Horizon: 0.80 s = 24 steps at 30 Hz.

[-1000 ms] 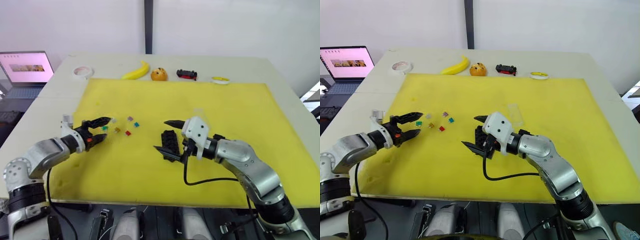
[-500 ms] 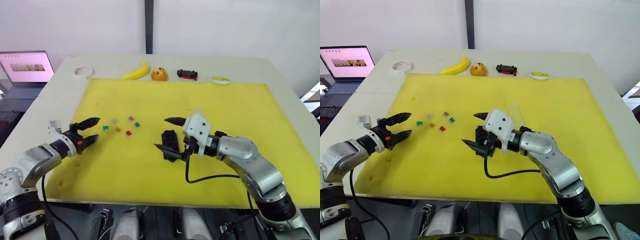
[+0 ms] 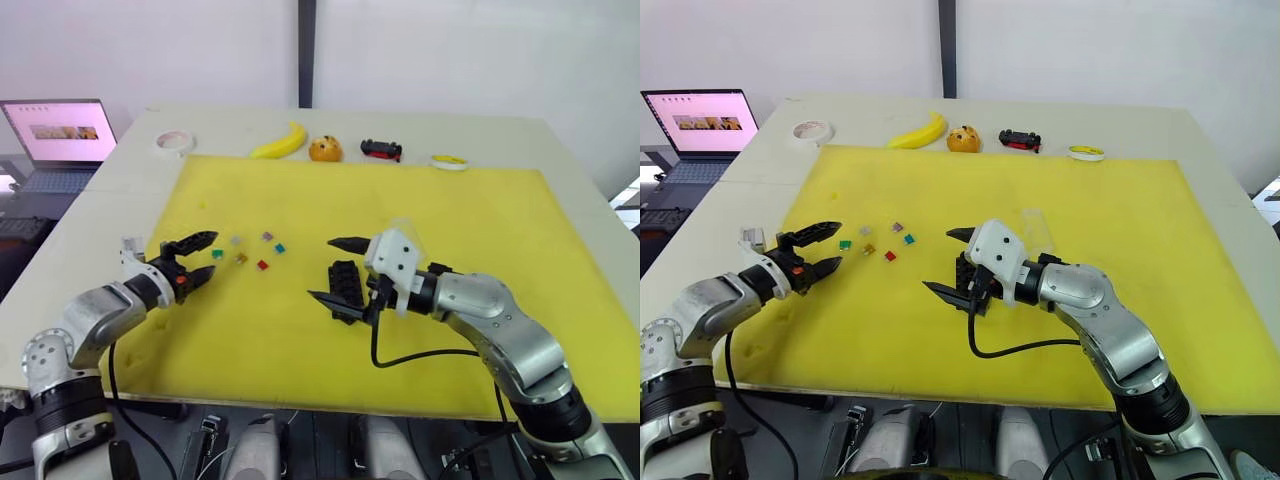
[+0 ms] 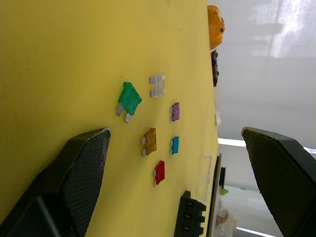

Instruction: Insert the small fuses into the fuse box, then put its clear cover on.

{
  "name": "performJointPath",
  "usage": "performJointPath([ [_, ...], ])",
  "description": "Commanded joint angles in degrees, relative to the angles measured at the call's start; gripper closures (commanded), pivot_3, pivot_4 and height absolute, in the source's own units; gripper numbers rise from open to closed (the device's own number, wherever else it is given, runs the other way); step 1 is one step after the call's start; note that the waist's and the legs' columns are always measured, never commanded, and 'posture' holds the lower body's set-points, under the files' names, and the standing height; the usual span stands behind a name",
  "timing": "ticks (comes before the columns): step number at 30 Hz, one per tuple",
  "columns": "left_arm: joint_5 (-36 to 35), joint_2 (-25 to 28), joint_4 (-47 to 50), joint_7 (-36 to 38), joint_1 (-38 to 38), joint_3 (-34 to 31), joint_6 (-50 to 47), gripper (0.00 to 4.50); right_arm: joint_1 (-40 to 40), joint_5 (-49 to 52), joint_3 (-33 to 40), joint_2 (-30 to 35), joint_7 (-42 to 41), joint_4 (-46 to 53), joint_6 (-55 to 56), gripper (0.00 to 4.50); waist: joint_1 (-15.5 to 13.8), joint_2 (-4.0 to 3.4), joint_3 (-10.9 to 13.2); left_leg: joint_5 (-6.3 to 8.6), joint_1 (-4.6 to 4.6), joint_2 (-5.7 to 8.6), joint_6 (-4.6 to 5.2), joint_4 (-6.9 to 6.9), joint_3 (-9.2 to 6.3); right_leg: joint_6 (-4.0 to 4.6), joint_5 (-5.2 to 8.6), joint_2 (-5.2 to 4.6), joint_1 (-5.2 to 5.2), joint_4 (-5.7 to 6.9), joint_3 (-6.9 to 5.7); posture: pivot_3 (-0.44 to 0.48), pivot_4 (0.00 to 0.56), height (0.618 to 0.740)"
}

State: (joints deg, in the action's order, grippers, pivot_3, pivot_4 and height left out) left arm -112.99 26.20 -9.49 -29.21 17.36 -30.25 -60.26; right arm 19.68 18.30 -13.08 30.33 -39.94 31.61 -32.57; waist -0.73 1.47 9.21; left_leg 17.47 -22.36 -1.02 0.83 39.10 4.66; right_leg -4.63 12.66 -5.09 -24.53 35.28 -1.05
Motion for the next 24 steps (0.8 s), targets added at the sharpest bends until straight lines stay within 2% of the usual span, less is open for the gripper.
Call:
performJointPath([
  [1, 0.0, -0.8, -0.4, 0.2, 2.1, 1.9, 1.1, 0.01, 0.7, 0.5, 0.9, -0.1, 0.0, 1.5, 0.1, 0.00, -0.1, 0.00, 0.0, 0.00, -0.03, 0.05, 0.00, 0.00, -0.08, 0.00, 0.00, -0.04, 0.02, -0.01, -0.08, 0.000, 0.150, 0.740],
  [11, 1.6, 2.5, -4.9, 1.6, 4.7, 4.8, 1.7, 0.01, 0.4, 0.5, 0.9, -0.7, 0.9, 2.0, -0.4, 0.00, 0.1, -0.01, 0.0, 0.00, -0.08, 0.06, 0.01, 0.00, -0.21, 0.00, 0.00, -0.03, 0.05, -0.08, -0.25, 0.000, 0.150, 0.740],
  [24, 9.0, 3.9, -11.8, 7.0, 8.2, 3.3, 3.3, 0.01, 0.1, 0.8, 1.5, -0.2, 1.3, 2.3, -0.7, 0.00, 0.1, -0.03, 0.0, -0.05, -0.07, 0.03, -0.05, 0.00, -0.34, 0.00, 0.00, 0.09, 0.08, -0.05, -0.40, 0.000, 0.150, 0.740],
])
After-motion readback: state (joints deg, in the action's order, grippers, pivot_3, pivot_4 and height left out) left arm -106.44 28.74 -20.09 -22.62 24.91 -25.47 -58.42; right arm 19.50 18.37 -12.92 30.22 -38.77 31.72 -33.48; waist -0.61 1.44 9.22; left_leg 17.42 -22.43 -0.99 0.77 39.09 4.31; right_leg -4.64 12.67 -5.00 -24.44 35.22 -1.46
